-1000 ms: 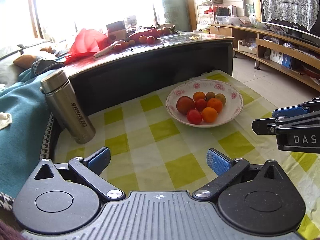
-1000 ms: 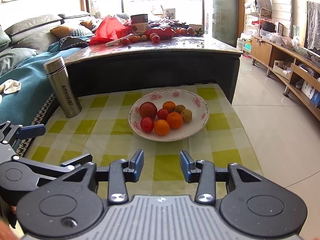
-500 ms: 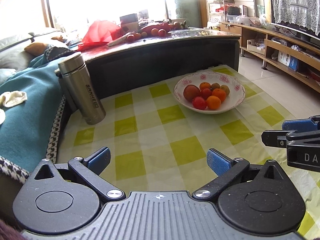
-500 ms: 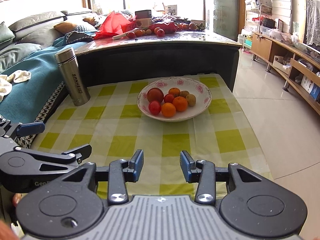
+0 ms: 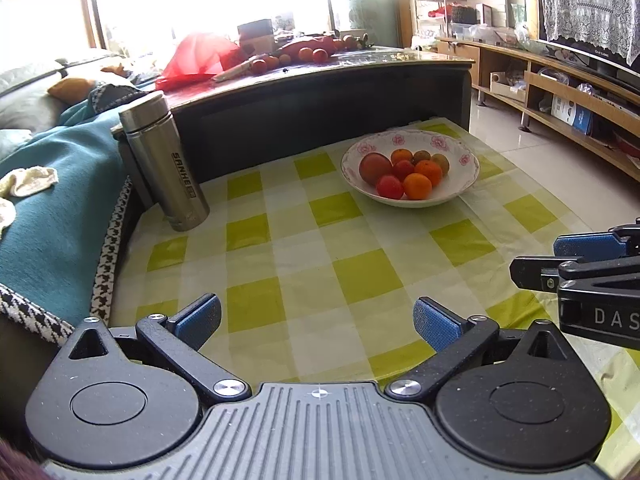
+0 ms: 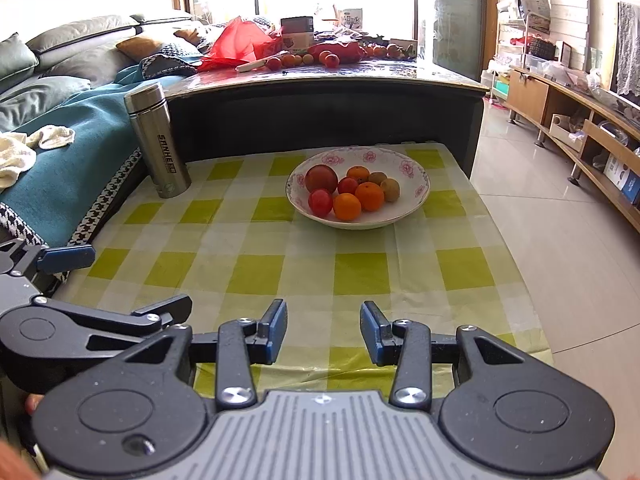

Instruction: Organize fruits

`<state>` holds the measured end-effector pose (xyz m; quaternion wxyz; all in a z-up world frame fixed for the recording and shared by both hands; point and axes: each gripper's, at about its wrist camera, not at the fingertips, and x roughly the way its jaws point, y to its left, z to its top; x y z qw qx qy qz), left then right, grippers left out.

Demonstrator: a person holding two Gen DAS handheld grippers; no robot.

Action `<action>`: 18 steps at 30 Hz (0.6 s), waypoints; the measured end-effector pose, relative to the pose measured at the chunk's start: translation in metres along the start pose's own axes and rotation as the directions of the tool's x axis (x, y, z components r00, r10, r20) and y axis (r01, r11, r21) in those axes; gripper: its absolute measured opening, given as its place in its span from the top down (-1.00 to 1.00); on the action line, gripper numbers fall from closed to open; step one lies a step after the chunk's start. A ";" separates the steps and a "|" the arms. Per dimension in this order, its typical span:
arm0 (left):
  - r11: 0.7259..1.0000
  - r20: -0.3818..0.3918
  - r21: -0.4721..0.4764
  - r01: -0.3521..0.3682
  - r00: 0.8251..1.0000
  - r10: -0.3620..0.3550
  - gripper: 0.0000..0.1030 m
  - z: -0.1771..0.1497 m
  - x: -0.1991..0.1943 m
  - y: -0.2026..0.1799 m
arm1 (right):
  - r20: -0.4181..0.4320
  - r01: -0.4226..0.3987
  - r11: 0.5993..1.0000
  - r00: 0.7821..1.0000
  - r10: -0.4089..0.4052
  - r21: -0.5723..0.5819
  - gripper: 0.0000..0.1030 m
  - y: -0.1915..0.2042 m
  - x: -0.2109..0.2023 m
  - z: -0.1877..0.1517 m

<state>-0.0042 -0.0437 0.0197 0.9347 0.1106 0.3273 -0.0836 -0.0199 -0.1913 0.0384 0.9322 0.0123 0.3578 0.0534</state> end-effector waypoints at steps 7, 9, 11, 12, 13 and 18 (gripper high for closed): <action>1.000 -0.007 -0.001 0.001 1.000 -0.001 -1.00 -0.003 -0.001 -0.001 | -0.008 0.000 1.000 1.000 0.000 -0.009 0.13 0.003 -0.001 -0.004; 1.000 -0.010 -0.001 0.001 1.000 -0.001 -1.00 -0.004 -0.002 -0.001 | -0.010 0.000 1.000 1.000 0.000 -0.010 0.13 0.003 -0.001 -0.004; 1.000 -0.015 -0.002 0.002 1.000 -0.002 -1.00 -0.005 -0.002 -0.001 | -0.013 0.001 1.000 1.000 -0.001 -0.011 0.13 0.004 -0.001 -0.005; 1.000 -0.019 -0.003 0.003 1.000 -0.003 -1.00 -0.006 -0.002 -0.001 | -0.016 0.002 1.000 1.000 -0.002 -0.010 0.13 0.004 -0.001 -0.005; 1.000 -0.023 -0.005 0.004 1.000 -0.005 -1.00 -0.007 -0.002 -0.001 | -0.019 0.002 1.000 1.000 -0.003 -0.010 0.13 0.005 -0.001 -0.006; 1.000 -0.034 0.000 0.007 0.999 -0.007 -1.00 -0.010 -0.003 -0.003 | -0.033 0.008 1.000 0.999 -0.008 -0.013 0.13 0.005 -0.002 -0.010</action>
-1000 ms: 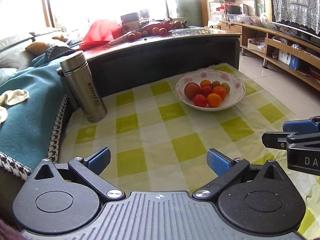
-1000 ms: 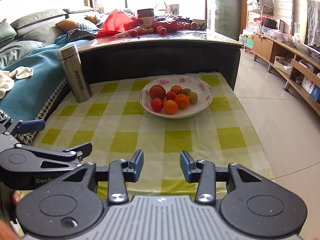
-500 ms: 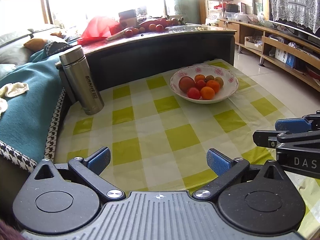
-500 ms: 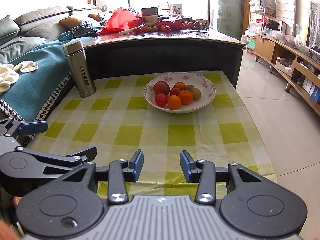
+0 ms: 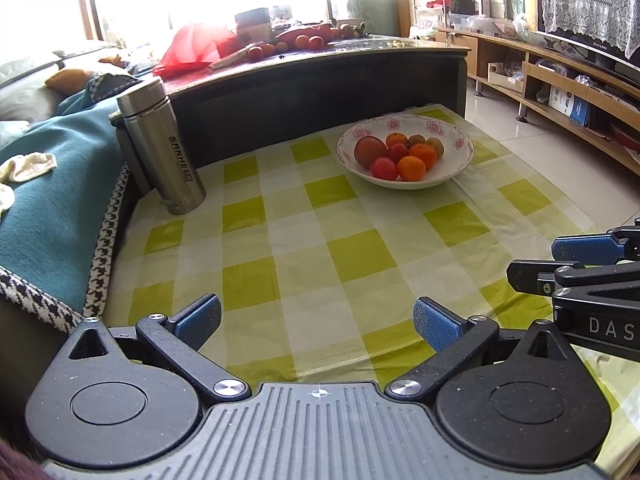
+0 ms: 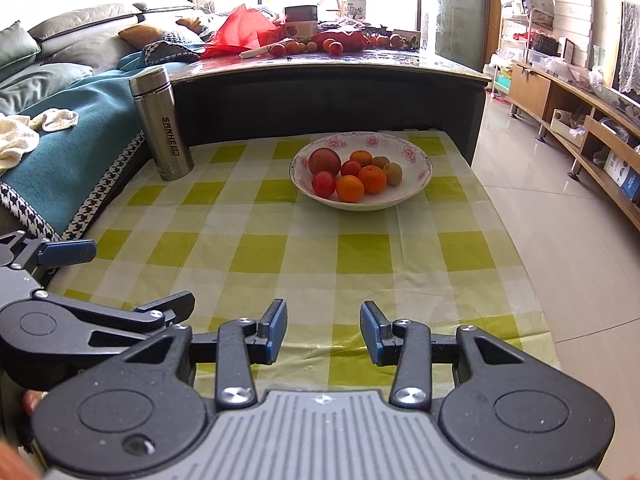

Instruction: Organize fruits

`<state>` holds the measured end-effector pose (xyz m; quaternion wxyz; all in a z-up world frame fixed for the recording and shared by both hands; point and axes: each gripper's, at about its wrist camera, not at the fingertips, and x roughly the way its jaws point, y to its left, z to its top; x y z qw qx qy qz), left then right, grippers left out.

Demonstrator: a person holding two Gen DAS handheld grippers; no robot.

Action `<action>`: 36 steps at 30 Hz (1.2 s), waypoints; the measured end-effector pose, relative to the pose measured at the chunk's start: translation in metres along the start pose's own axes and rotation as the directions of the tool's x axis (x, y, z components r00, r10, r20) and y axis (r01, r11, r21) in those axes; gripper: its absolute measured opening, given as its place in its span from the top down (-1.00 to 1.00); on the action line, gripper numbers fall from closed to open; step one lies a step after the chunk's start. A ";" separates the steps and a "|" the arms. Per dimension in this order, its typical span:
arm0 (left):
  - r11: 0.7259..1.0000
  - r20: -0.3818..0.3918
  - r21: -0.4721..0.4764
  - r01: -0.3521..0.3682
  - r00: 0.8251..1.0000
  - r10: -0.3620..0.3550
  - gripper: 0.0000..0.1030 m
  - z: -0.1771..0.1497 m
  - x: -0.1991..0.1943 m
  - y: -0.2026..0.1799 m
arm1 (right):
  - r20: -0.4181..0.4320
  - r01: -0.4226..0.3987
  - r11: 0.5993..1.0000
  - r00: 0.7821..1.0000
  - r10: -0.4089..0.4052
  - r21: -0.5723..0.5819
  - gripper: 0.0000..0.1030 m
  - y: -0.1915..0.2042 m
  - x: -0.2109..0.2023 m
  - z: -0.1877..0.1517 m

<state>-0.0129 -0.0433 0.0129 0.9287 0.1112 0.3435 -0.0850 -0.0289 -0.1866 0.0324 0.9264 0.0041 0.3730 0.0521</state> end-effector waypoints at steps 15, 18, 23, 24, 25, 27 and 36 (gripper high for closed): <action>1.000 -0.020 -0.021 -0.004 1.000 0.003 -1.00 -0.005 -0.002 0.003 | -0.036 -0.008 1.000 0.999 0.008 0.015 0.13 0.003 -0.002 -0.009; 1.000 -0.023 -0.022 -0.004 1.000 0.003 -1.00 -0.006 -0.002 0.002 | -0.041 -0.007 1.000 0.999 0.007 0.020 0.13 0.003 -0.003 -0.011; 1.000 -0.032 -0.029 -0.001 0.999 0.000 -1.00 -0.008 -0.003 0.002 | -0.045 -0.004 1.000 0.999 0.005 0.024 0.13 0.004 -0.003 -0.012; 1.000 -0.034 -0.030 0.000 0.999 -0.001 -1.00 -0.008 -0.003 0.003 | -0.047 -0.004 1.000 0.999 0.005 0.024 0.13 0.004 -0.003 -0.012; 1.000 -0.037 -0.031 -0.001 0.999 -0.001 -1.00 -0.008 -0.004 0.003 | -0.049 -0.003 1.000 0.999 0.004 0.024 0.13 0.004 -0.003 -0.012; 0.999 -0.041 -0.032 -0.003 0.999 0.001 -1.00 -0.009 -0.004 0.002 | -0.051 -0.003 1.000 0.999 0.004 0.024 0.13 0.005 -0.003 -0.013; 1.000 -0.053 -0.030 -0.007 0.999 0.005 -1.00 -0.012 -0.004 0.002 | -0.062 -0.001 1.000 0.998 0.002 0.018 0.13 0.007 -0.003 -0.015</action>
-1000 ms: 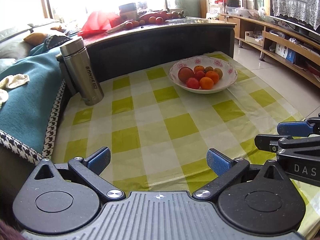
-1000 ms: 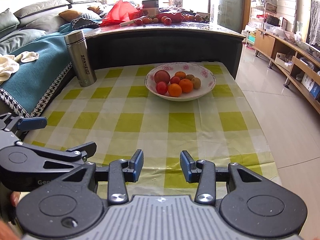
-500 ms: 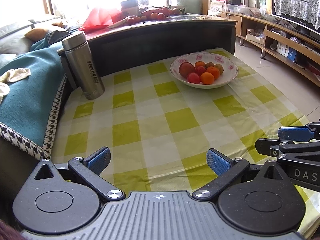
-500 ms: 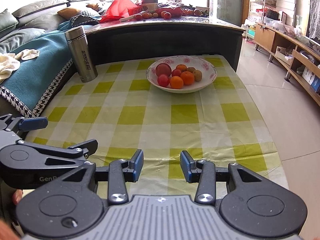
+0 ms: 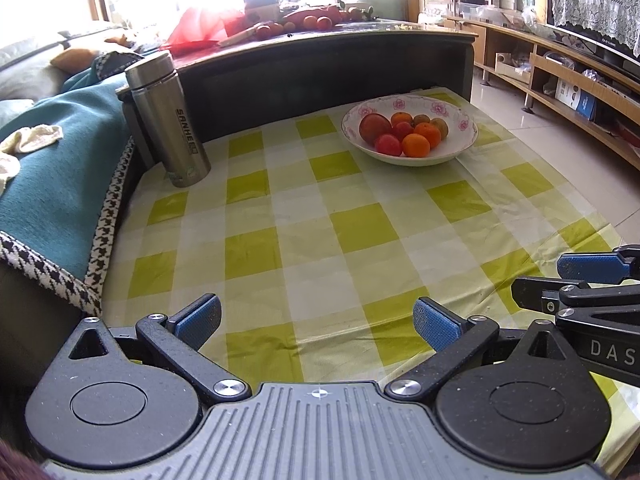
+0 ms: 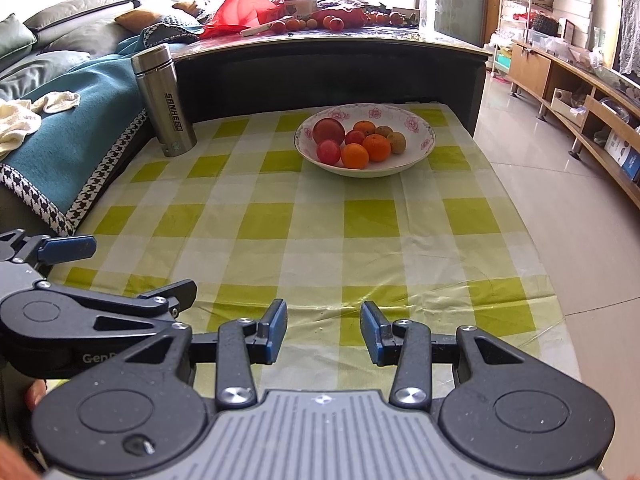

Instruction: Organize fruits

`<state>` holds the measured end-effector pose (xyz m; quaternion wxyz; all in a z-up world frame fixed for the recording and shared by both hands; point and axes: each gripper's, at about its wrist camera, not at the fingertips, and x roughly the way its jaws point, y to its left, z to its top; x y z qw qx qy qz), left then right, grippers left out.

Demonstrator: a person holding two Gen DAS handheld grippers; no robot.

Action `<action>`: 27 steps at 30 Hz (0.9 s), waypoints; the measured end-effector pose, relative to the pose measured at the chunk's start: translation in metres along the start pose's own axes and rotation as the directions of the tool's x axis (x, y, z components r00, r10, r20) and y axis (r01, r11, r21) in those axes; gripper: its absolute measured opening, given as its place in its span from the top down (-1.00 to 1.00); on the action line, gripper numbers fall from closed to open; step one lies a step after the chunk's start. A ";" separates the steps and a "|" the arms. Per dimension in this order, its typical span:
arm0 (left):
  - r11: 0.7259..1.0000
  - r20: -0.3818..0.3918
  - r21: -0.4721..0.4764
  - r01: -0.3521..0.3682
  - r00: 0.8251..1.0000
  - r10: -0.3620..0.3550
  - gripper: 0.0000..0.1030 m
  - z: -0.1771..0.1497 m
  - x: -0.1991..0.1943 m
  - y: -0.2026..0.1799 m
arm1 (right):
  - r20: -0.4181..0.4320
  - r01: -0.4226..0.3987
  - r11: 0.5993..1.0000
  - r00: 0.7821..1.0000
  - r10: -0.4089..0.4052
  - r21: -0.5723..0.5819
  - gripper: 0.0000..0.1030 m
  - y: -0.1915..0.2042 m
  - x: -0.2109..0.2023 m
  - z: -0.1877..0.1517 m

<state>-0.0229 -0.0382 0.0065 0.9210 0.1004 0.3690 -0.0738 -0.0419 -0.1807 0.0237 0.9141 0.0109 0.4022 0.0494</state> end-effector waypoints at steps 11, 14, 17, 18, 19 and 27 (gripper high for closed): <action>1.000 -0.012 0.002 -0.004 1.000 0.004 -1.00 -0.001 0.004 -0.001 | -0.011 0.006 1.000 1.000 -0.006 -0.004 0.13 0.001 0.002 -0.002; 1.000 -0.013 0.002 -0.004 1.000 0.004 -1.00 -0.002 0.004 -0.001 | -0.013 0.007 1.000 1.000 -0.007 -0.003 0.13 0.001 0.002 -0.002; 1.000 -0.012 0.002 -0.004 1.000 0.004 -1.00 -0.001 0.004 -0.001 | -0.013 0.006 1.000 1.000 -0.006 -0.003 0.13 0.001 0.002 -0.002; 1.000 -0.012 0.002 -0.004 1.000 0.004 -1.00 -0.002 0.004 -0.001 | -0.013 0.006 1.000 1.000 -0.006 -0.003 0.13 0.001 0.002 -0.002; 1.000 -0.012 0.002 -0.004 1.000 0.004 -1.00 -0.001 0.004 -0.001 | -0.014 0.007 1.000 1.000 -0.007 -0.003 0.13 0.001 0.003 -0.002; 1.000 -0.009 0.003 -0.008 1.000 0.008 -1.00 -0.002 0.005 -0.001 | -0.013 0.006 1.000 1.000 -0.006 -0.003 0.13 0.001 0.003 -0.002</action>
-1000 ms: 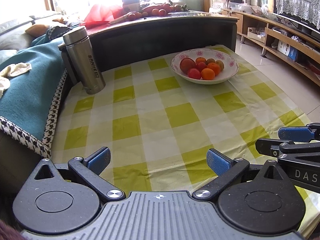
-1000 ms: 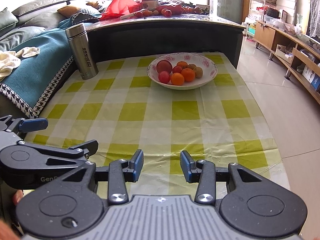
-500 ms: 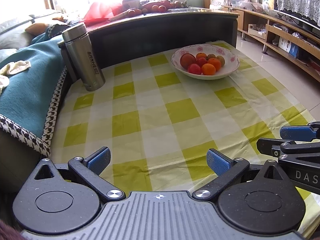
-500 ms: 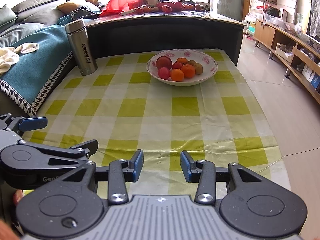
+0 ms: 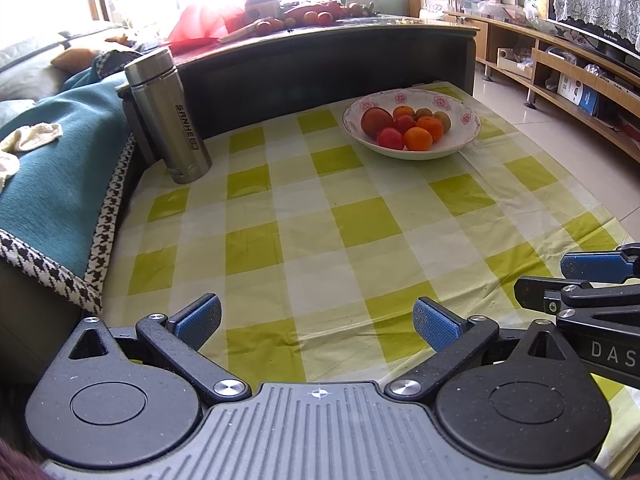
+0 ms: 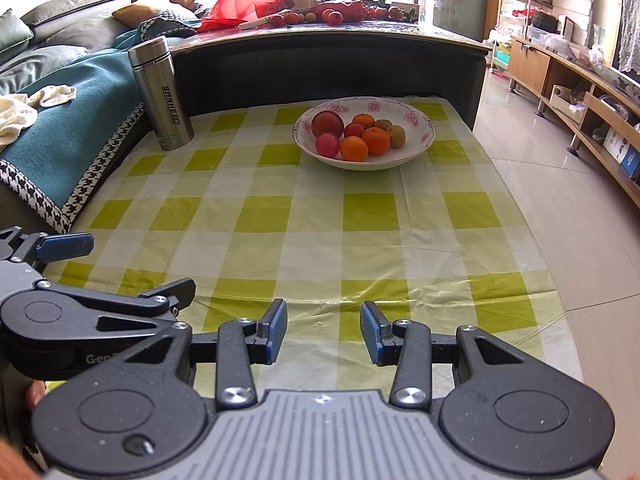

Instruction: Organize fruits

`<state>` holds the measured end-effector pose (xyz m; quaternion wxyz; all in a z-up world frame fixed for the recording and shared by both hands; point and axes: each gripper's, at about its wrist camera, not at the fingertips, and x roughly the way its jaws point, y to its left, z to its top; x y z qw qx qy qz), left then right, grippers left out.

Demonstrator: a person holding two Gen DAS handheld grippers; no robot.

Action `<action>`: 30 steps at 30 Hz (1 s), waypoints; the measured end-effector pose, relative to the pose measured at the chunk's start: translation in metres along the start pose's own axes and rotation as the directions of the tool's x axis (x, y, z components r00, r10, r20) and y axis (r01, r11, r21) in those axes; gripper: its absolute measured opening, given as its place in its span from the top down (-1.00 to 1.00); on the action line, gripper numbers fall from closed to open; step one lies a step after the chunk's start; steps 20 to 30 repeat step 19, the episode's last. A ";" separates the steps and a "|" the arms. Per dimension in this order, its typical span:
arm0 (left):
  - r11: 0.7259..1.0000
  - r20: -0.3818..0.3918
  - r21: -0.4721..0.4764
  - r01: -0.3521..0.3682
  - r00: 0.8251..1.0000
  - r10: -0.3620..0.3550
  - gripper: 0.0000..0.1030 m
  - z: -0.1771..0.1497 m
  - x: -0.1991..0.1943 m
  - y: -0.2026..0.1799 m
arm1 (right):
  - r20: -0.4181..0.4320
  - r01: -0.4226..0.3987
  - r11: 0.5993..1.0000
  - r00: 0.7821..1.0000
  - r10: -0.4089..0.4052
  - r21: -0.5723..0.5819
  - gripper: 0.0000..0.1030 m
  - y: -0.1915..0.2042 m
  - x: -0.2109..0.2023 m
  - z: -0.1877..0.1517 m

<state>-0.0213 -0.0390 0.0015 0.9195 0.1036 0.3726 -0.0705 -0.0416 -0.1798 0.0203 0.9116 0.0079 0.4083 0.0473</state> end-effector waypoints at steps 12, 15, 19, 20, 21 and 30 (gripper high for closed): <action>1.000 0.000 0.000 -0.006 1.000 0.006 -1.00 0.001 0.000 0.001 | 0.000 0.001 1.000 1.000 -0.001 0.000 0.13 0.000 0.000 0.000; 1.000 -0.004 -0.002 -0.006 1.000 0.006 -1.00 0.001 0.000 0.001 | 0.000 0.001 1.000 1.000 -0.001 0.000 0.13 0.000 0.000 0.000; 1.000 0.000 0.007 -0.014 1.000 0.014 -1.00 0.000 0.001 -0.001 | -0.001 0.002 1.000 1.000 -0.002 0.000 0.11 0.000 0.001 0.000; 1.000 0.000 0.007 -0.014 1.000 0.014 -1.00 0.000 0.001 -0.001 | -0.001 0.002 1.000 1.000 -0.002 0.000 0.11 0.000 0.001 0.000; 1.000 0.000 0.007 -0.014 1.000 0.014 -1.00 0.000 0.001 -0.001 | -0.001 0.002 1.000 1.000 -0.002 0.000 0.11 0.000 0.001 0.000; 1.000 0.000 0.007 -0.014 1.000 0.014 -1.00 0.000 0.001 -0.001 | -0.001 0.002 1.000 1.000 -0.002 0.000 0.11 0.000 0.001 0.000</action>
